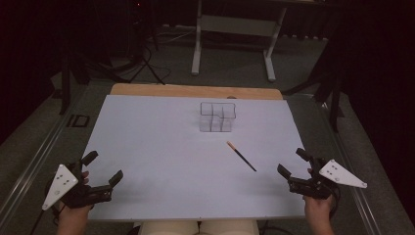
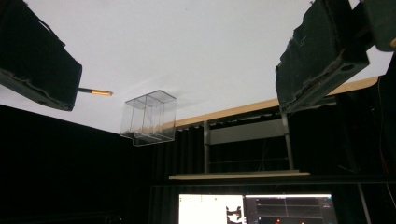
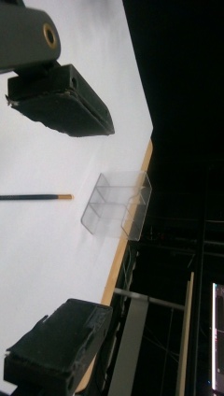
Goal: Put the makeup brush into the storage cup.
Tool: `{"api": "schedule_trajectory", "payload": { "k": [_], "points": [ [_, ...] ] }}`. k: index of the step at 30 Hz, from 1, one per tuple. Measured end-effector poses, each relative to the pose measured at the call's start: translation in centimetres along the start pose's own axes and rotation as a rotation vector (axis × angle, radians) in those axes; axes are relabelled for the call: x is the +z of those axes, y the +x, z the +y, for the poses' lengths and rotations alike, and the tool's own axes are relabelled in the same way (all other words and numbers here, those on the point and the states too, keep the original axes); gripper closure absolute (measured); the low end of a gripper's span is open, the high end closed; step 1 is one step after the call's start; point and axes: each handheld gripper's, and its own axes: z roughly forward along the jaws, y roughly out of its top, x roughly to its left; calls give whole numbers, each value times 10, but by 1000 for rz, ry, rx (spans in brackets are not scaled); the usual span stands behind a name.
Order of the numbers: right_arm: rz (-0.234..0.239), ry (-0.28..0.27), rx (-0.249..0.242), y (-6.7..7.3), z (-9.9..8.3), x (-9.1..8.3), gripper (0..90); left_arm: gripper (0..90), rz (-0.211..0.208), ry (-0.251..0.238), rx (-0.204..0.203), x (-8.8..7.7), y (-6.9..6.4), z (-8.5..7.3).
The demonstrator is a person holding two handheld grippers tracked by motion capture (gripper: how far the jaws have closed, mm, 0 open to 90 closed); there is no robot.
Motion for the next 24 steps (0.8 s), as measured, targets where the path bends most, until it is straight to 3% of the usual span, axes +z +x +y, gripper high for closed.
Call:
{"api": "schedule_trajectory", "payload": {
  "k": [7, 16, 22, 24],
  "points": [
    [14, 38, -7, 1, 0, 2, 116, 17, -4, 6, -19, 2, -2, -1],
    [38, 77, 30, -1, 2, 1, 115, 17, -10, 10, -7, 4, -3, 0],
    [8, 92, 20, 3, 7, 2, 104, 17, -14, 7, -6, 2, -3, 0],
    [3, 92, 39, 4, 9, 0, 103, 17, -17, 3, 0, 3, -4, 1]
  ]
}}
